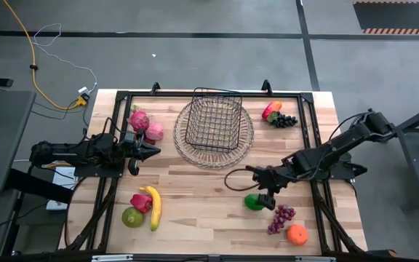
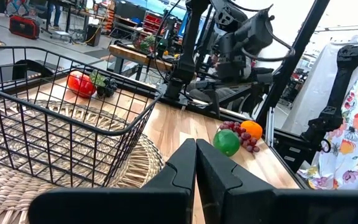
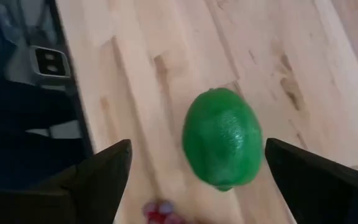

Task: Build produce basket
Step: Put the green lime into the black wire basket

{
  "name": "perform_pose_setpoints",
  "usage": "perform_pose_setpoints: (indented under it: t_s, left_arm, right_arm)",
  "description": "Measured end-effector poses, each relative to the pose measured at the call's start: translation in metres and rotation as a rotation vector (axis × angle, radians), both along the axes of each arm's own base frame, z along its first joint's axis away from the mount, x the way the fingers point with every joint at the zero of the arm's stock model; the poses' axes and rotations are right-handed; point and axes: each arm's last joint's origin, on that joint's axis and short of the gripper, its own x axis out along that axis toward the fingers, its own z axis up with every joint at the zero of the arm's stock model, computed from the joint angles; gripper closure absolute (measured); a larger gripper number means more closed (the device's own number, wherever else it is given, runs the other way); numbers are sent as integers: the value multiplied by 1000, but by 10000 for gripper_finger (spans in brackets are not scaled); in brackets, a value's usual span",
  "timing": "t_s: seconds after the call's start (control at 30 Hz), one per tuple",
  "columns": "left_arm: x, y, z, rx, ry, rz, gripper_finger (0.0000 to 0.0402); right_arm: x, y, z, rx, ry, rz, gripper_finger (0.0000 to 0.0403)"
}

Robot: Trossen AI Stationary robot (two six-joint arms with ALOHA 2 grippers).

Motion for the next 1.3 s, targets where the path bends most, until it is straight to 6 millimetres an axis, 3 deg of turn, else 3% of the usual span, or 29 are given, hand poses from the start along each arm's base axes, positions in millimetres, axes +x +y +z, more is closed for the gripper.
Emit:
perform_pose_setpoints:
  t_s: [0.3,0.77,1.0,1.3]
  left_arm:
    - [0,0,0,0,0,0,401]
    - [0,0,0,0,0,0,401]
    - [0,0,0,0,0,0,401]
    - [0,0,0,0,1,0,401]
  right_arm:
    - [5,17,-31,-157,62,60,45]
    - [16,22,-76,-280,196,71,45]
    - [18,21,-77,-295,183,27,60]
    - [23,4,-60,-256,144,-26,142]
